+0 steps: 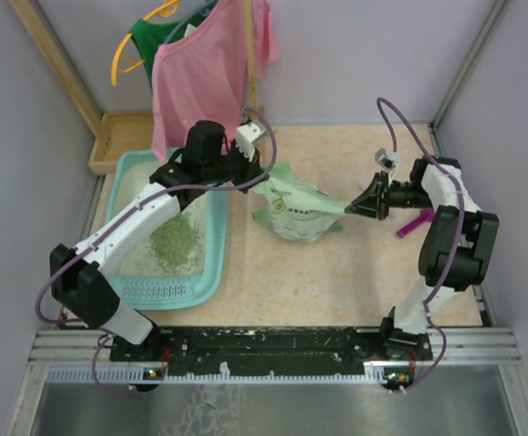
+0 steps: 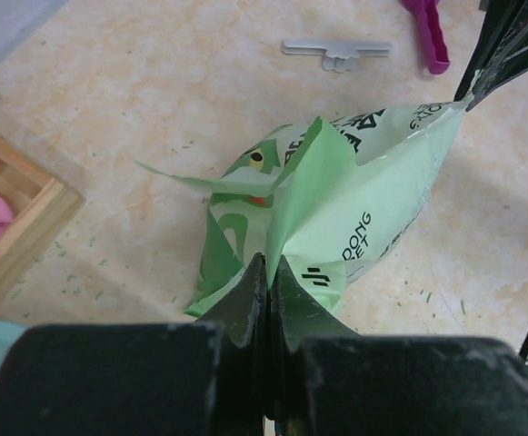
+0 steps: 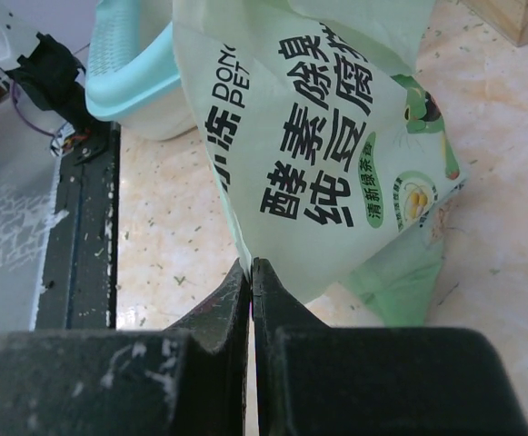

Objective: Fill the litter box with clean litter
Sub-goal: Close the cat litter bag at the center of the board.

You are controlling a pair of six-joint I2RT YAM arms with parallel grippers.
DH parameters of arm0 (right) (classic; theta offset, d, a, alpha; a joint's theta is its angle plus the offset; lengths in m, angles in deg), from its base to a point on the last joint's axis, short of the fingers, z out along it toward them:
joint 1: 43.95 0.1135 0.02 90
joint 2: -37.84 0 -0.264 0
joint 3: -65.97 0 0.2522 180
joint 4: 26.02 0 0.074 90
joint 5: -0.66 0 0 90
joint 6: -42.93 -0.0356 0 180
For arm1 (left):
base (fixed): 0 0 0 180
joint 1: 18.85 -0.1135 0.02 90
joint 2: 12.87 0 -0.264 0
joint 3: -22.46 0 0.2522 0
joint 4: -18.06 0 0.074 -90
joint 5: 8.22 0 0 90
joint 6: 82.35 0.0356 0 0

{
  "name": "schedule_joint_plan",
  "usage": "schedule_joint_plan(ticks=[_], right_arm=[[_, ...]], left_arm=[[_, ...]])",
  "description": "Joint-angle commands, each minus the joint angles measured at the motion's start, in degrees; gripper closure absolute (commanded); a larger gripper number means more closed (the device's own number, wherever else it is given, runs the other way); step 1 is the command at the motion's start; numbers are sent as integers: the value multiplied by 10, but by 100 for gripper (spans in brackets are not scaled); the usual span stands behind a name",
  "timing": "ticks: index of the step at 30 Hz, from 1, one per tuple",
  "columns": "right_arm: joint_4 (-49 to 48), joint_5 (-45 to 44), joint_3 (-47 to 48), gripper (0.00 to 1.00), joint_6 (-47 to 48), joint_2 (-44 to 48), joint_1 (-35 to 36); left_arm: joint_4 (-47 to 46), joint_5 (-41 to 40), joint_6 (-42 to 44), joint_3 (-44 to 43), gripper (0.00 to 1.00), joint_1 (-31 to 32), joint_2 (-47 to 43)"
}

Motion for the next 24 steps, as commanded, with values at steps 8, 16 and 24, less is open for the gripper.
schedule_joint_plan(ticks=[8, 16, 24], right_arm=[[12, -44, -21, 100, -54, 40, -5], [11, -48, 1, 100, -72, 47, -6], [9, -35, -10, 100, -55, 36, -10]], left_arm=[[131, 123, -10, -111, 100, -33, 58], [121, 210, 0, -155, 57, -33, 58], [-46, 166, -39, 83, 40, -35, -83]])
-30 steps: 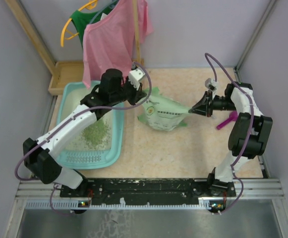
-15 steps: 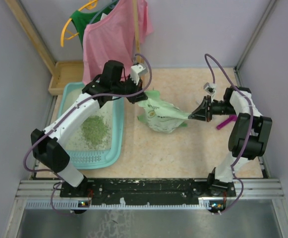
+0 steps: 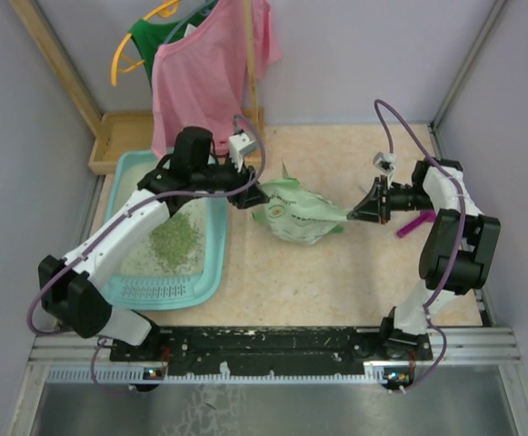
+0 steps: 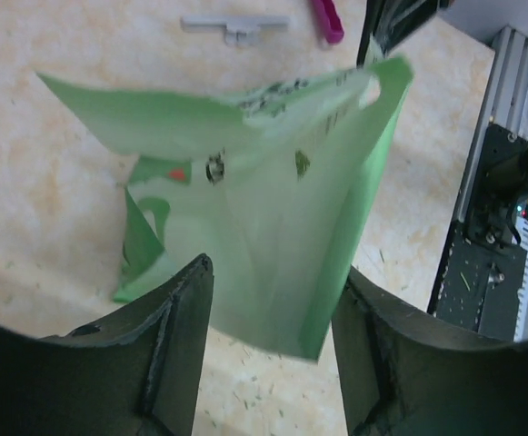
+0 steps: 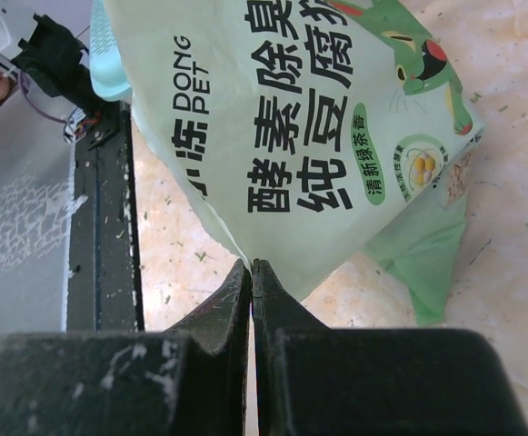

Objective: Fill the litter box with clean litter
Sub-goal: Close the cat litter bag at the center of the board.

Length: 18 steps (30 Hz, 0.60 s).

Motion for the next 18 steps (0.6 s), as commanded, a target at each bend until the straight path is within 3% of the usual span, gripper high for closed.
schedule_joint_plan(ticks=[1, 7, 18], right_arm=[[15, 11, 12, 100, 9, 15, -7], [14, 20, 23, 100, 6, 1, -10], [15, 27, 38, 100, -10, -9, -12]], left_arm=[[-148, -18, -41, 137, 39, -4, -100], [-326, -118, -99, 309, 23, -4, -216], [-483, -132, -131, 367, 24, -4, -173]])
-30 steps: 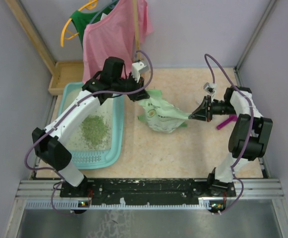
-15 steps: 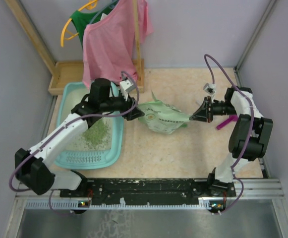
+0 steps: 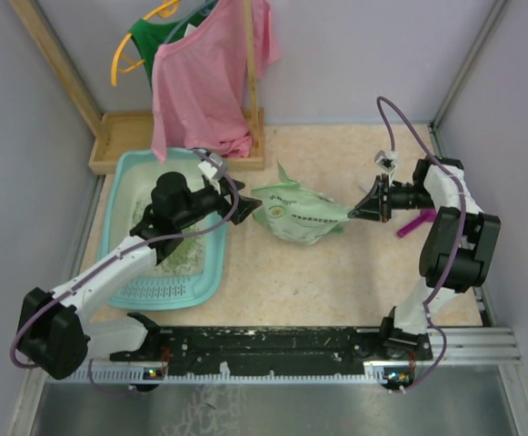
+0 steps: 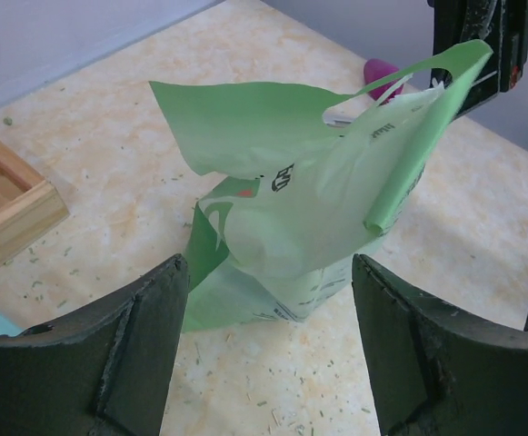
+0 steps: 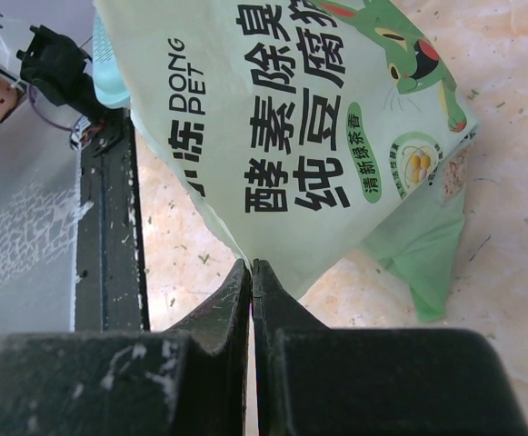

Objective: Fill the litter box with clean litter
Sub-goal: Close the cat litter bag at the center of the board.

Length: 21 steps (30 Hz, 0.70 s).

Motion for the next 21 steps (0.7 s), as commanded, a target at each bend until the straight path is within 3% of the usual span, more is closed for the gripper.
schedule_joint_plan(ticks=[1, 9, 14, 21], right_arm=[[7, 25, 27, 100, -5, 0, -7], [7, 33, 33, 100, -18, -5, -7], [6, 31, 34, 100, -23, -13, -7], [6, 44, 27, 100, -20, -18, -8]], left_arm=[[-92, 1, -14, 9, 25, -2, 21], [-158, 51, -47, 24, 33, -2, 50], [-196, 83, -78, 36, 46, -3, 61], [-218, 108, -94, 45, 46, -6, 76]])
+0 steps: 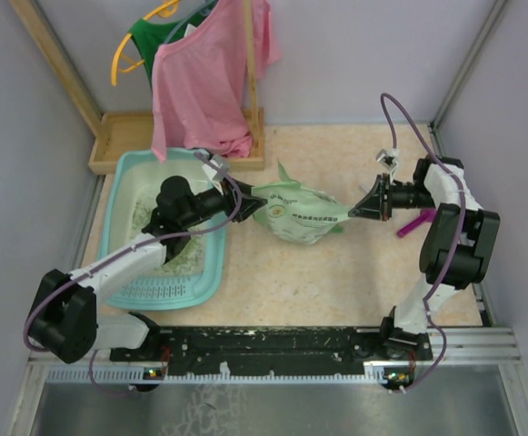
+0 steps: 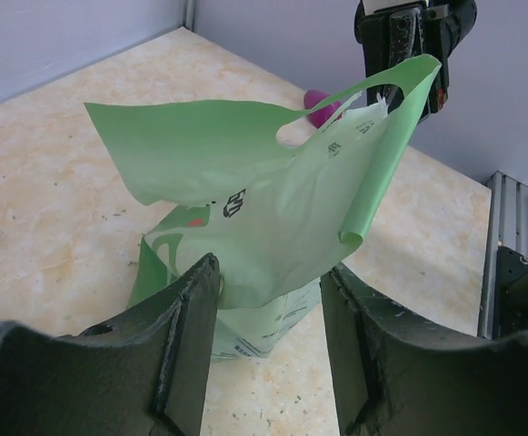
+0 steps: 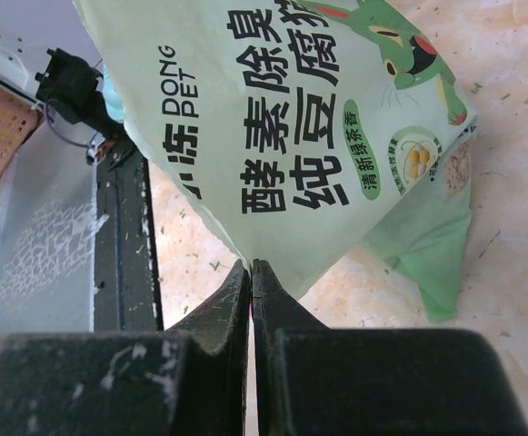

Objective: Fill the litter box with clean litter
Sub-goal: Close the cat litter bag at the center of the board.

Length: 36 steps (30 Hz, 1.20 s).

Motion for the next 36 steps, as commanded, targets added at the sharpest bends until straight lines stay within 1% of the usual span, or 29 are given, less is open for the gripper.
schedule_joint_plan(ticks=[1, 3, 5, 7, 13, 14, 16, 19, 21, 22, 23, 25, 27, 30, 33, 36], right_arm=[[2, 33, 19, 100, 8, -1, -4], [3, 31, 19, 100, 6, 0, -4], [3, 28, 19, 100, 5, 4, -4], [2, 24, 20, 100, 4, 9, -4], [3, 8, 14, 100, 1, 18, -4], [3, 5, 11, 100, -1, 19, -5], [3, 3, 7, 100, -8, 20, -9], [4, -6, 5, 100, -22, 22, -15], [5, -11, 3, 100, -26, 25, -20], [5, -12, 2, 100, -28, 28, -21], [5, -11, 1, 100, -31, 31, -24], [6, -9, -2, 100, -33, 38, -26], [6, -10, -5, 100, -38, 43, -25], [6, -14, -10, 100, -47, 42, -25], [6, -12, -27, 100, -49, 39, -25], [5, -4, -52, 100, -30, 46, -25]], left_arm=[[-40, 38, -20, 0, 48, -4, 14], [-34, 44, -22, -9, 53, -4, 21], [-38, 47, -32, -14, 60, -9, 25], [-51, 64, -60, -18, 74, -18, 35], [-70, 166, -138, -61, 98, -56, 90], [-68, 181, -152, -69, 100, -63, 99], [-51, 212, -181, -93, 100, -82, 113], [-37, 287, -225, -129, 100, -114, 136], [-12, 314, -247, -152, 100, -132, 140], [14, 321, -244, -165, 100, -140, 140], [61, 323, -225, -187, 100, -143, 136], [168, 323, -152, -233, 100, -143, 131], [291, 319, -101, -285, 100, -144, 140], [418, 325, -61, -363, 100, -144, 172], [511, 316, -27, -406, 100, -145, 199], [530, 299, -19, -398, 100, -145, 197]])
